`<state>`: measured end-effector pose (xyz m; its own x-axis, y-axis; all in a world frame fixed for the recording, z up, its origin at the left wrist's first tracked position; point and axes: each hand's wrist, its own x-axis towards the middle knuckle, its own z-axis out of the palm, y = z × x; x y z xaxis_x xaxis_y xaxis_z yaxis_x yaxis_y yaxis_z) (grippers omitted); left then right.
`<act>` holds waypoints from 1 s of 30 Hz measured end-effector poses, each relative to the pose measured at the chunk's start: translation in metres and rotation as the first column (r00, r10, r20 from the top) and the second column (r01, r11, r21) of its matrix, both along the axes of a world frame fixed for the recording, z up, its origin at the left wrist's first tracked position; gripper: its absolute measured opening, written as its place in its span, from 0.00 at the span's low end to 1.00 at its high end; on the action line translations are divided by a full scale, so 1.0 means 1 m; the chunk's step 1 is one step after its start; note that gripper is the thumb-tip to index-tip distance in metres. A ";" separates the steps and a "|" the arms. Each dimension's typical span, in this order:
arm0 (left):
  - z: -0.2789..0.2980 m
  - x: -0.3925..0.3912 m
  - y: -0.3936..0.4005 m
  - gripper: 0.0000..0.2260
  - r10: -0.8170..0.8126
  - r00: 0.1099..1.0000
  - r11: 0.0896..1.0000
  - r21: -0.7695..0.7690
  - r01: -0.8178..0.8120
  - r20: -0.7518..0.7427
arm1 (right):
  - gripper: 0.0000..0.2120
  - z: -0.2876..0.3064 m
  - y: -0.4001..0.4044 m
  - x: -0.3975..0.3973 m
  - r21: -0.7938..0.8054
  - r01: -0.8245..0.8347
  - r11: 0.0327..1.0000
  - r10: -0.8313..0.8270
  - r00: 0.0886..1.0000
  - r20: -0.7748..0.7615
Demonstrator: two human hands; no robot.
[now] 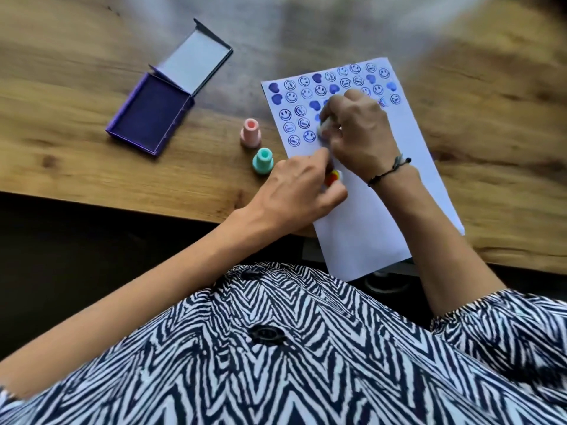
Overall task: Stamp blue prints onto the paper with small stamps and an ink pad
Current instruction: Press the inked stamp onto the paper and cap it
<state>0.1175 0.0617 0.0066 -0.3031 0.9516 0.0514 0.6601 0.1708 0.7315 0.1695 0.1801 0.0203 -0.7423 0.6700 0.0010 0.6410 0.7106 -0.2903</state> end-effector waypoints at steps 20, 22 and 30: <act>-0.001 -0.007 -0.003 0.16 -0.012 0.996 1.000 -0.005 0.012 0.084 | 0.09 -0.003 -0.001 -0.008 0.111 -0.016 0.994 0.002 0.992 0.122; -0.001 -0.006 -0.003 0.16 -0.005 0.997 1.000 0.002 0.005 0.071 | 0.09 -0.005 -0.001 -0.009 0.111 0.000 0.994 -0.012 0.994 0.106; -0.001 -0.004 -0.006 0.16 -0.017 0.999 1.000 -0.006 0.017 0.034 | 0.08 -0.006 -0.007 -0.008 0.067 0.036 0.997 -0.041 0.996 0.082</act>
